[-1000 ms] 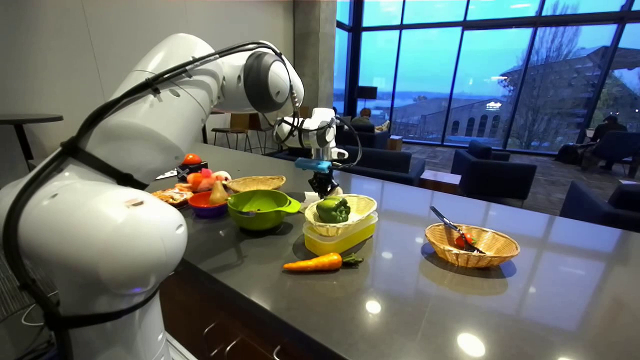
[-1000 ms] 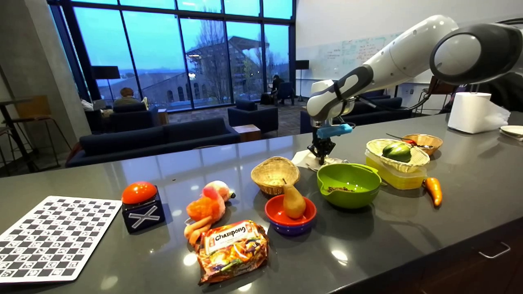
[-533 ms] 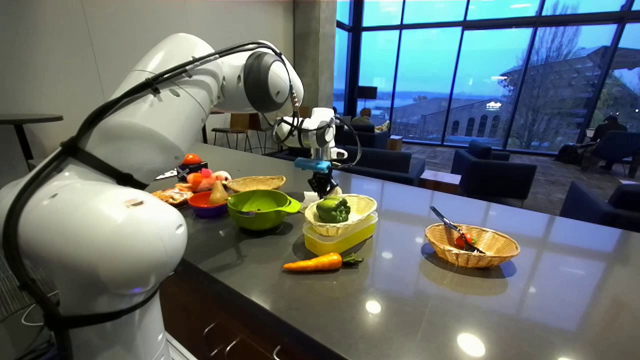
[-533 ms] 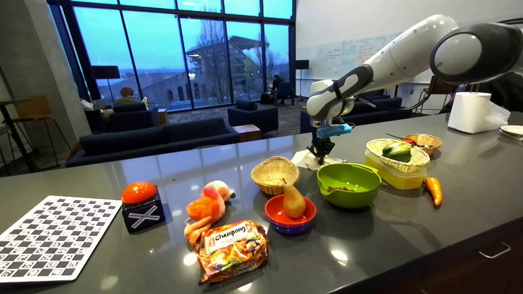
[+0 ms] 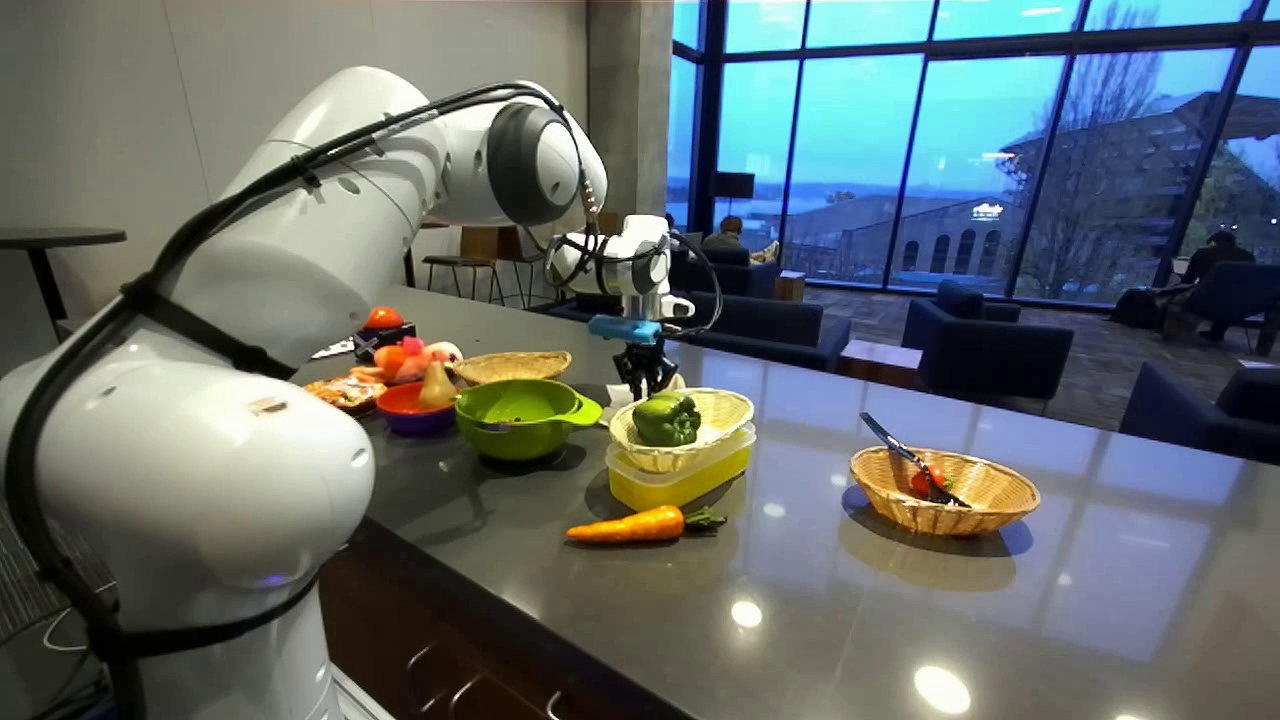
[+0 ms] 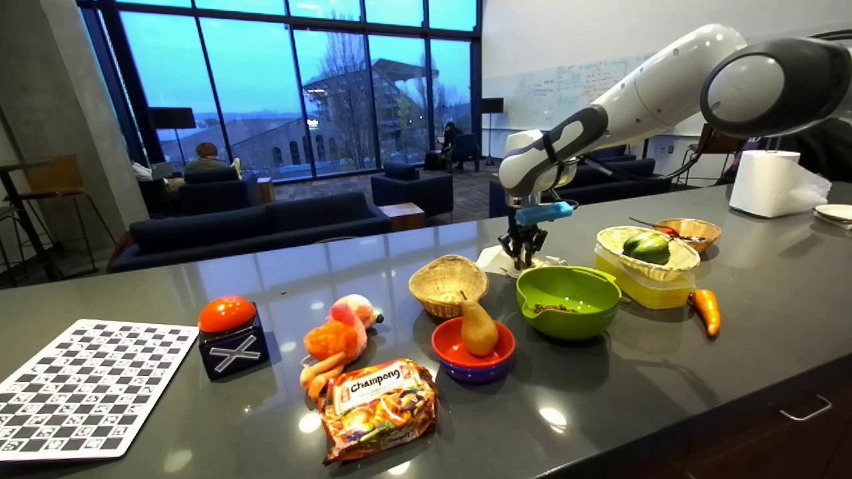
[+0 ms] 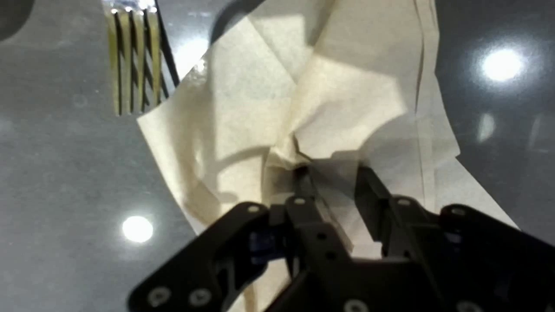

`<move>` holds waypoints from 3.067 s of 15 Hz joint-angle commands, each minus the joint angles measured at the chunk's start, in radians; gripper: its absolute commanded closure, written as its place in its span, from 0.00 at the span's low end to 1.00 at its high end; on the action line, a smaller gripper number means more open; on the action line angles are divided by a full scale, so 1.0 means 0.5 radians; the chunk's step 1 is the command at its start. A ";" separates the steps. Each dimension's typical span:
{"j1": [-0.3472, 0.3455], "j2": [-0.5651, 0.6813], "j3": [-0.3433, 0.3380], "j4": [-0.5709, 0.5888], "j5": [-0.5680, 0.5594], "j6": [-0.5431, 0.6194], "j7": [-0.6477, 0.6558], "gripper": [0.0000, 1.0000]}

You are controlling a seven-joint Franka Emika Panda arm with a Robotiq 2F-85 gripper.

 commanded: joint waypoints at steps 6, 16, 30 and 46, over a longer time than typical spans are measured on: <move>0.048 -0.158 0.000 -0.131 -0.035 -0.016 0.074 0.02; 0.166 -0.561 0.027 -0.555 -0.106 0.086 0.175 0.00; 0.155 -1.347 0.167 -1.348 -0.132 0.017 0.267 0.00; 0.083 -1.852 0.337 -1.926 -0.032 0.226 0.408 0.00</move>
